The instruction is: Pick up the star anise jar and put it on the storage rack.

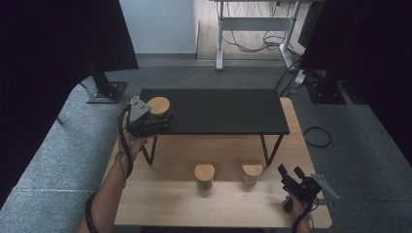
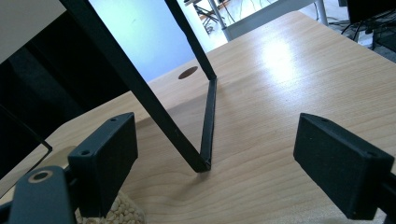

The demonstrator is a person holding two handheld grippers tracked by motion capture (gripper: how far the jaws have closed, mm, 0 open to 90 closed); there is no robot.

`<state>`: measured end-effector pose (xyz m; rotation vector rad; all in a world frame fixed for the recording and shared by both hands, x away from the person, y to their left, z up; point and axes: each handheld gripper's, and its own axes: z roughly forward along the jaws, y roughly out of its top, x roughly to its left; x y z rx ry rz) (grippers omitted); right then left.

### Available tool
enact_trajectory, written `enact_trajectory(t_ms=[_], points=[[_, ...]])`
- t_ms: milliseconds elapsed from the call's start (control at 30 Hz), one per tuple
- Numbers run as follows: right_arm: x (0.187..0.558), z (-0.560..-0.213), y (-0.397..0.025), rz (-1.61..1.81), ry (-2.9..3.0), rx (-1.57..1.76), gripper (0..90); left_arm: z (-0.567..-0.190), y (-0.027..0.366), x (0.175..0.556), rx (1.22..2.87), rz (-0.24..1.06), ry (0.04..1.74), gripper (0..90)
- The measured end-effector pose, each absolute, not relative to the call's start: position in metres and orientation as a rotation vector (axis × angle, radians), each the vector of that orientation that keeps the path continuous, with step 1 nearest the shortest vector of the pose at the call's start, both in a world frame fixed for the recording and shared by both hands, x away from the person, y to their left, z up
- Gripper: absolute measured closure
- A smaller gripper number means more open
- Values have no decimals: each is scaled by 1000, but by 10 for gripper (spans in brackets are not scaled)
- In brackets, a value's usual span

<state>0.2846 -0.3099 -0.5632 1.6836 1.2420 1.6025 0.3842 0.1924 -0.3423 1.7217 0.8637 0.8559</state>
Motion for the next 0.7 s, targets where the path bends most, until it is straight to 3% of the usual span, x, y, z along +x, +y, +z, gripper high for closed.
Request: enact_trajectory(t_ms=[233, 467, 700], points=[[285, -563, -310, 1602, 1242, 1684, 131, -343, 192, 384, 1728, 859, 868, 210], [285, -563, -310, 1602, 1241, 1683, 132, -347, 188, 383, 1758, 895, 874, 103], [285, -563, -310, 1602, 1242, 1683, 132, -350, 192, 381, 1745, 892, 897, 82]])
